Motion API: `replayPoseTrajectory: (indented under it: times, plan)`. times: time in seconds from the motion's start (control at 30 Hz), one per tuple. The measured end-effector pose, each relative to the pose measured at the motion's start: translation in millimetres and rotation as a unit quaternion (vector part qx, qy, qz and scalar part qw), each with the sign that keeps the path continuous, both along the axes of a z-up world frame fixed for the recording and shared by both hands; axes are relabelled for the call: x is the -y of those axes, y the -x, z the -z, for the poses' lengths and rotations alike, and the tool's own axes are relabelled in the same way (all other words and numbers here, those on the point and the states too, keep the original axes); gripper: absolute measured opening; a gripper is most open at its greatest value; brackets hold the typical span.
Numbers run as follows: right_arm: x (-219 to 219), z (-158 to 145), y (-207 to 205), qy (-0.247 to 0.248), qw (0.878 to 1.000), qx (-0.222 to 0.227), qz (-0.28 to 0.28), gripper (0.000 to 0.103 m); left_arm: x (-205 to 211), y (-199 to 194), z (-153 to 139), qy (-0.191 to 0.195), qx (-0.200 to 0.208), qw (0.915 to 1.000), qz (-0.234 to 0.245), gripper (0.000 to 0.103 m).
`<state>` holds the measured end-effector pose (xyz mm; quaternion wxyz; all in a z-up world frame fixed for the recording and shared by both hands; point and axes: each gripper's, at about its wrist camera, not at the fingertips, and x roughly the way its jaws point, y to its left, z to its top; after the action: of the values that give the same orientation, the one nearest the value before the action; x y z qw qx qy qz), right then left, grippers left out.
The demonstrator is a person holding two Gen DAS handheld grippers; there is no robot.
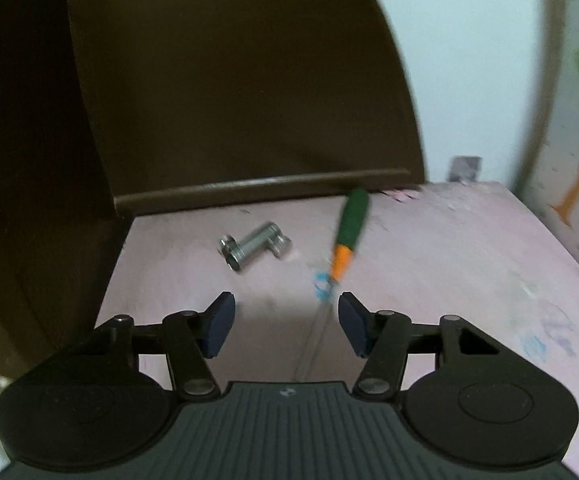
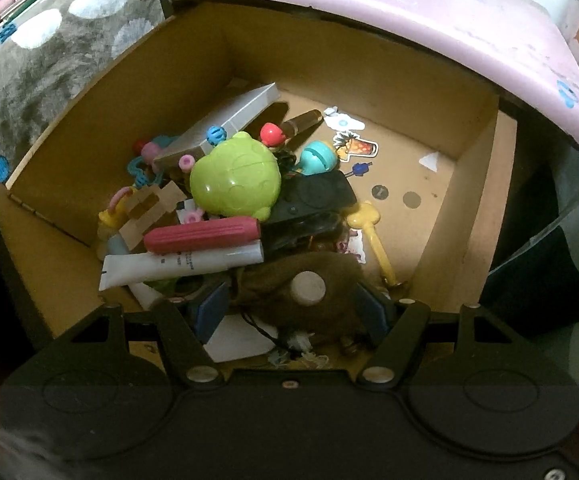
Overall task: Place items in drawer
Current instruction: 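Move the left tool to the metal fitting and grasp it, then carry the metal fitting into the drawer and release it with the left tool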
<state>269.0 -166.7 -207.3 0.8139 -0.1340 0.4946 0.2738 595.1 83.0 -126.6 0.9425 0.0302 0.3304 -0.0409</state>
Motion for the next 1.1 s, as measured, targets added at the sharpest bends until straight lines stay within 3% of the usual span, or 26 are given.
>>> replayPoseTrajectory:
  times: [0.23,0.43,0.57,0.73,0.83,0.87,0.9,1.1]
  plan:
    - [-3,3,-4,0.003,1.000,-0.004,-0.007,0.070,-1,-48,10,-0.032,-0.002,0.9992,0.024,0.057]
    - [-7,6,-7,0.005,1.000,-0.006,-0.012,0.071,6,-73,15,-0.085,0.005,0.9925,0.087,0.057]
    - [-8,6,-8,0.008,1.000,-0.006,-0.015,0.072,-1,-89,23,-0.076,-0.026,0.9915,0.103,0.057]
    - [-9,7,-9,0.010,1.000,-0.005,-0.015,0.074,-15,-80,25,-0.028,-0.050,0.9938,0.095,0.051]
    - [-9,7,-9,0.011,1.000,-0.005,-0.014,0.074,-18,-65,24,-0.024,-0.059,0.9936,0.093,0.044]
    - [-9,7,-9,0.011,1.000,-0.005,-0.014,0.073,-19,-59,24,-0.023,-0.060,0.9936,0.093,0.034]
    - [-9,7,-9,0.011,1.000,-0.005,-0.013,0.073,-19,-54,24,-0.021,-0.059,0.9939,0.091,0.030]
    - [-9,7,-9,0.010,1.000,-0.006,-0.011,0.073,-13,-25,25,-0.036,-0.057,0.9959,0.060,0.029]
